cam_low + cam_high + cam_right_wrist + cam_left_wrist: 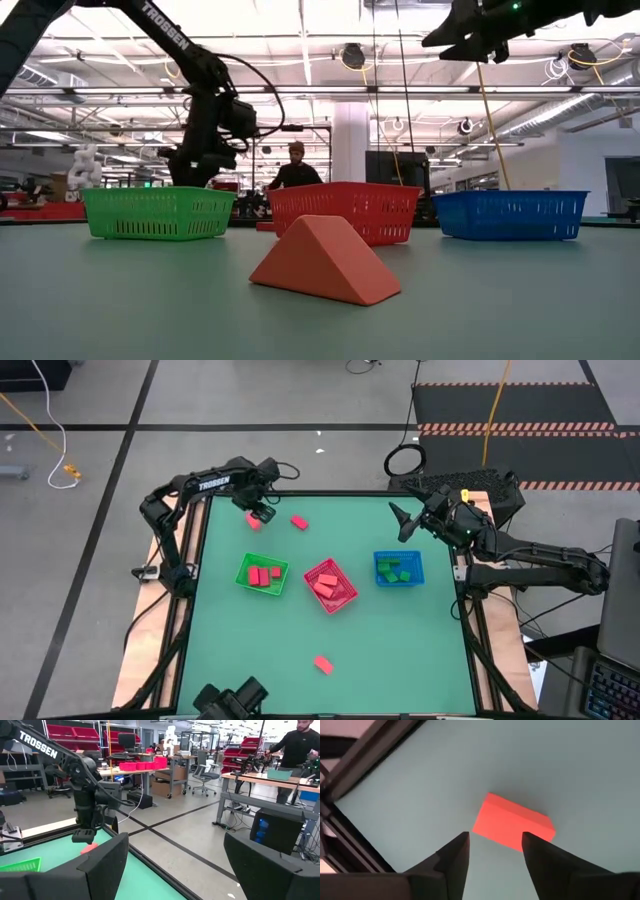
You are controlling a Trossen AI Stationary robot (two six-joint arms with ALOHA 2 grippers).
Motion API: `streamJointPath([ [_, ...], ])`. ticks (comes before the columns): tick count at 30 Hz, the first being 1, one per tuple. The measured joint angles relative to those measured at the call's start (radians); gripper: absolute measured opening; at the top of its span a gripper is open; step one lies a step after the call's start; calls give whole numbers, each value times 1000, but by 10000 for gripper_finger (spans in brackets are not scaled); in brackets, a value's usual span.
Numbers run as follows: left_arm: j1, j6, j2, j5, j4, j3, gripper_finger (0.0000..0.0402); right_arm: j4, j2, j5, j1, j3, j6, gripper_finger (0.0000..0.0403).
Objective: Sort & place blocks by color
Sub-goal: Put the pink block into the red bin
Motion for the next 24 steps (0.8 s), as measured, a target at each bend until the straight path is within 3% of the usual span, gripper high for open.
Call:
streamJointPath([
  [6, -1, -97, 0, 9, 8, 0, 211, 1, 0, 0, 0, 0, 8, 320],
  [15, 1, -243, 0, 114, 74, -58, 245, 1, 0, -32, 0, 0, 8, 320],
  [24, 37, -354, 1, 116, 169, -130, 266, 44, 0, -60, 0, 0, -25, 320],
])
